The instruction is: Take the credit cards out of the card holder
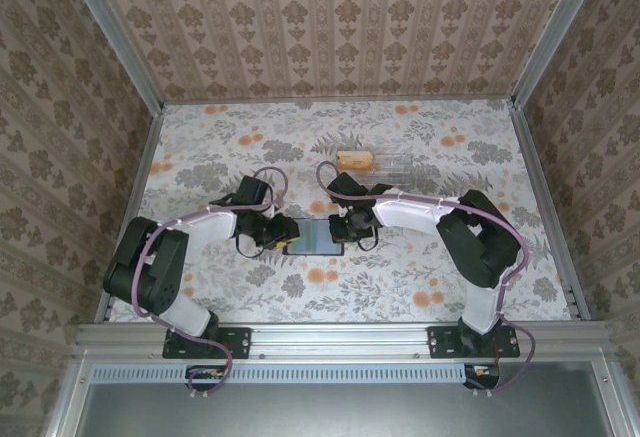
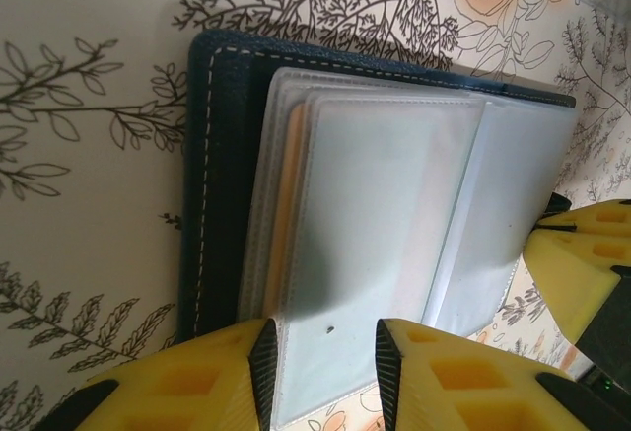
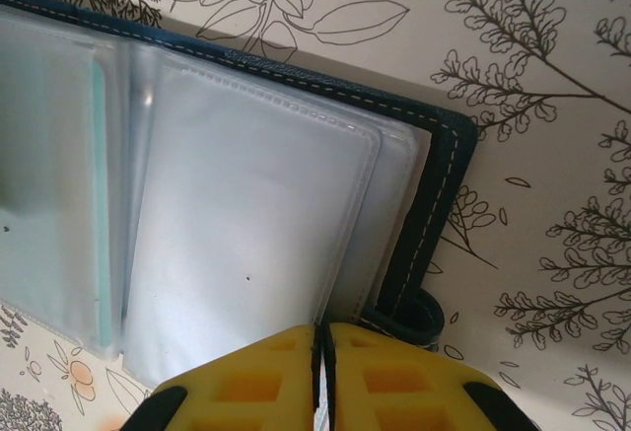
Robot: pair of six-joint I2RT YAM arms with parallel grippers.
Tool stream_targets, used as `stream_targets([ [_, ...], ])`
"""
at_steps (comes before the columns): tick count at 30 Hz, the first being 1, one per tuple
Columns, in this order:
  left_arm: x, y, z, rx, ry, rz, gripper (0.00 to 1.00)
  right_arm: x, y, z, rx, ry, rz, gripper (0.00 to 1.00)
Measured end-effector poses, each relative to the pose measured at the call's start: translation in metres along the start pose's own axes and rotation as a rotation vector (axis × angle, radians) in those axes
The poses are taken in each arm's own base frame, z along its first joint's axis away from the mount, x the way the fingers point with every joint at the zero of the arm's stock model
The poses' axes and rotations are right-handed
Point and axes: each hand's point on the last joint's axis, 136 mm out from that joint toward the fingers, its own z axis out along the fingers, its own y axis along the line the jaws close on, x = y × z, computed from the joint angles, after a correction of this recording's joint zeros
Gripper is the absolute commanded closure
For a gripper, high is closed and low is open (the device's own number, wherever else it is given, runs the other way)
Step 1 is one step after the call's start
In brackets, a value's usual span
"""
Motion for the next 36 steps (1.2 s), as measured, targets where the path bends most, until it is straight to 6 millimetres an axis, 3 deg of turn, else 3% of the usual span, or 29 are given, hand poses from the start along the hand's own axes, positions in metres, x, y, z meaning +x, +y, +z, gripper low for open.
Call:
stream_targets([
  [12,0.005,-0.016,0.007,0.037,0.033,0.046,0.56,0.001,0.001,0.000,-0.001,0.001,0.006,0.86],
  [18,0.003,-0.027,0.006,0.056,0.032,0.077,0.38,0.001,0.002,0.000,-0.001,0.001,0.017,0.86],
  [31,-0.001,-0.051,0.003,0.088,0.027,0.124,0.39,0.001,0.002,0.001,-0.002,-0.001,0.020,0.85],
  [36,-0.004,-0.072,0.001,0.122,0.022,0.165,0.39,0.002,-0.002,-0.003,0.007,-0.025,0.033,0.85],
])
